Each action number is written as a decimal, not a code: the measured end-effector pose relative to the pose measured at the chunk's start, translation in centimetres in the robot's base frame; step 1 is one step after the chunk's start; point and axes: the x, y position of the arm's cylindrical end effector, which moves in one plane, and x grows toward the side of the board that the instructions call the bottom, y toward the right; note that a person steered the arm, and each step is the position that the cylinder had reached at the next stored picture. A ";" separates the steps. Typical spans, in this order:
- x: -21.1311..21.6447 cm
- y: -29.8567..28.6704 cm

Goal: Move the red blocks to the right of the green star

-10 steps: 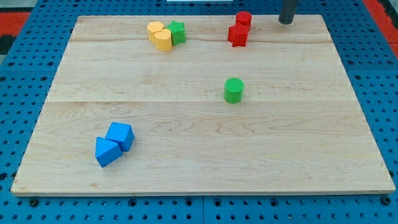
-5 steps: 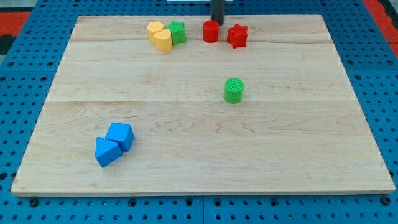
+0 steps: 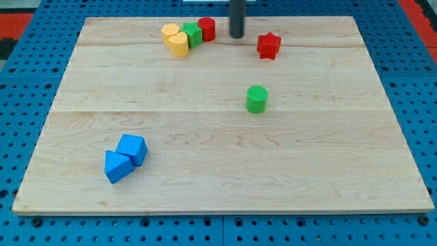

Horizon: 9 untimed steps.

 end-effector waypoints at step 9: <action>15.0 -2.5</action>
